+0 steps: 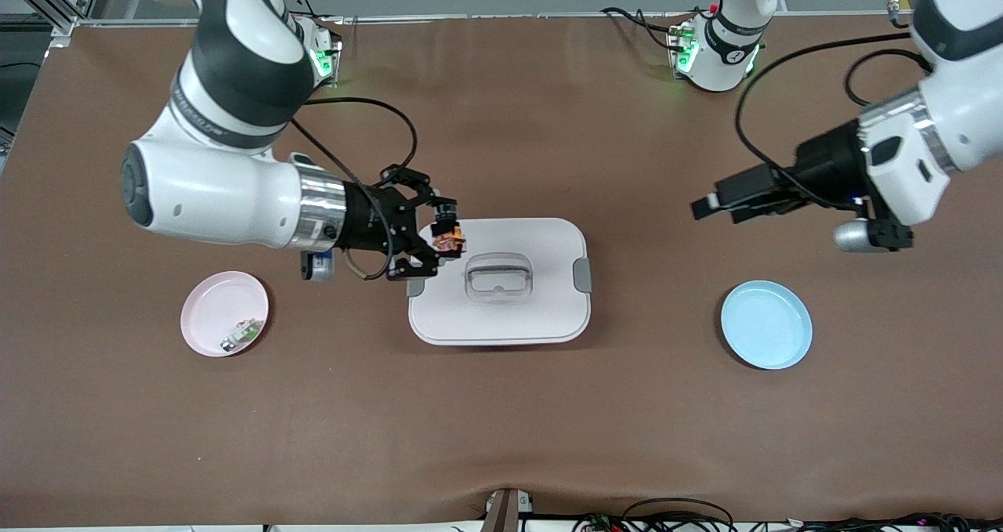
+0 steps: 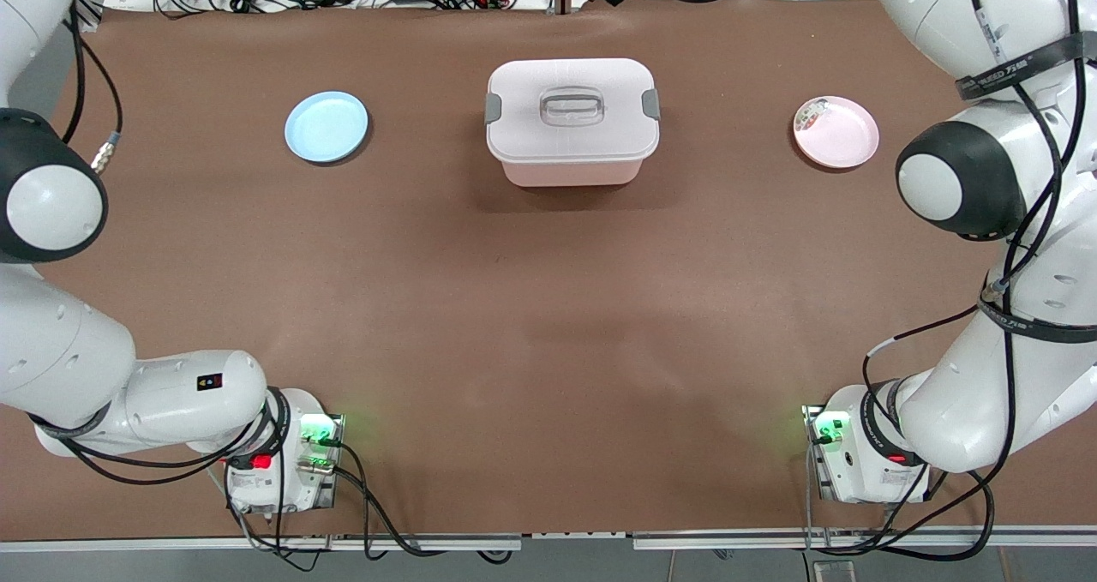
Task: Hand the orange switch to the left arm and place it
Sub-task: 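Carry the switch over the white box while the left gripper approaches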
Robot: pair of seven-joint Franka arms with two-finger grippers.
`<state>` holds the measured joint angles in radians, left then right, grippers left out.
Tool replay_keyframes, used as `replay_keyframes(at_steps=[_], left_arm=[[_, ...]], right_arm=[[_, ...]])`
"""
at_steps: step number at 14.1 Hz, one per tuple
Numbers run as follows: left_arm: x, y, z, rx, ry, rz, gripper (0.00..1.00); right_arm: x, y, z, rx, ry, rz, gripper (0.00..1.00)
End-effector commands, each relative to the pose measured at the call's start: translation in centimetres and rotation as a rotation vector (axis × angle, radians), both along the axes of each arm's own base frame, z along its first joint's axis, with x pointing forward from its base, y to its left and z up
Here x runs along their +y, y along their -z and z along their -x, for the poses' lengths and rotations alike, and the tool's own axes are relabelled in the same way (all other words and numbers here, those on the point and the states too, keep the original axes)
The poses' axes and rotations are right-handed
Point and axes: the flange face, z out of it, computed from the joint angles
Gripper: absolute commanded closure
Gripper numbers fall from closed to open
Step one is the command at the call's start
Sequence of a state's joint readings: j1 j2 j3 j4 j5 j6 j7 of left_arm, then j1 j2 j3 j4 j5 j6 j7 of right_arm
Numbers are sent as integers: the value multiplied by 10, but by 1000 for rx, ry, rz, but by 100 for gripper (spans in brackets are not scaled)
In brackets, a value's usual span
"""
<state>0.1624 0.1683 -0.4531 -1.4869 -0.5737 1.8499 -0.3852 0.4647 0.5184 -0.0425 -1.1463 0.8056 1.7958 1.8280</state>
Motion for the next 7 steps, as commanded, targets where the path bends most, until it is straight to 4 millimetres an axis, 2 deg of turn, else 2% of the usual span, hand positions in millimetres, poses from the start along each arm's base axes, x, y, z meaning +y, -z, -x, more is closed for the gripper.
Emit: replay_keyframes(at_steps=[1, 5, 7], left_arm=[[-32, -5, 8, -37, -1, -14, 0], [-70, -5, 14, -72, 23, 24, 0], [-80, 2, 12, -74, 21, 34, 0]], right_arm=[[15, -7, 2, -3, 42, -24, 100], [21, -8, 3, -11, 50, -36, 100], [22, -8, 4, -12, 48, -36, 100]])
